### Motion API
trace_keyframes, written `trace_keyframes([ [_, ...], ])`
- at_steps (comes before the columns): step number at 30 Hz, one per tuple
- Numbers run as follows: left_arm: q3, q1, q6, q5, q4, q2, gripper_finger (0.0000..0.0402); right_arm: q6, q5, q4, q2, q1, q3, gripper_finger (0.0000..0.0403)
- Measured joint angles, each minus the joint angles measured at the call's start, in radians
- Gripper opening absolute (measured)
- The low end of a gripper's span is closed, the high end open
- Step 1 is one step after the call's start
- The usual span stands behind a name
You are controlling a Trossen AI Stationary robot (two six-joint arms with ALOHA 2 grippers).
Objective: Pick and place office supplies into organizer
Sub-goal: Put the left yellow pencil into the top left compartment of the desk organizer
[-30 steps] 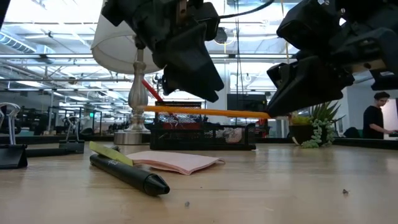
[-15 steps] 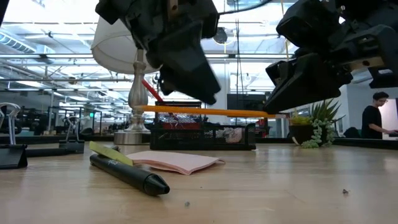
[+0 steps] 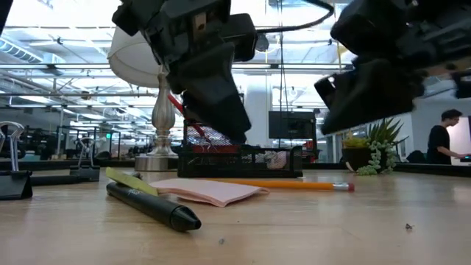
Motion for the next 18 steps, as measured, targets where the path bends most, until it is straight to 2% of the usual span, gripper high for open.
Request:
trace_keyframes([
  [4, 0.0, -0.016, -0.01, -0.002, -0.001, 0.003, 0.0152, 0.062, 0.025, -0.107, 0.0, 0.022, 0.0, 0.0028],
  [10, 0.0, -0.029, -0.003, -0.042, 0.006, 0.003, 0.0152, 0.047, 0.243, -0.171, 0.0, 0.05, -0.002, 0.0101],
  [14, 0.0, -0.029, -0.006, -0.043, 0.0, 0.003, 0.0152, 0.063, 0.283, -0.098, 0.0, 0.051, -0.035, 0.0159],
  [18, 0.0, -0.029, -0.006, -0.05, 0.002, 0.003, 0.0152, 0.11, 0.281, 0.065, 0.001, 0.051, -0.126, 0.0201],
])
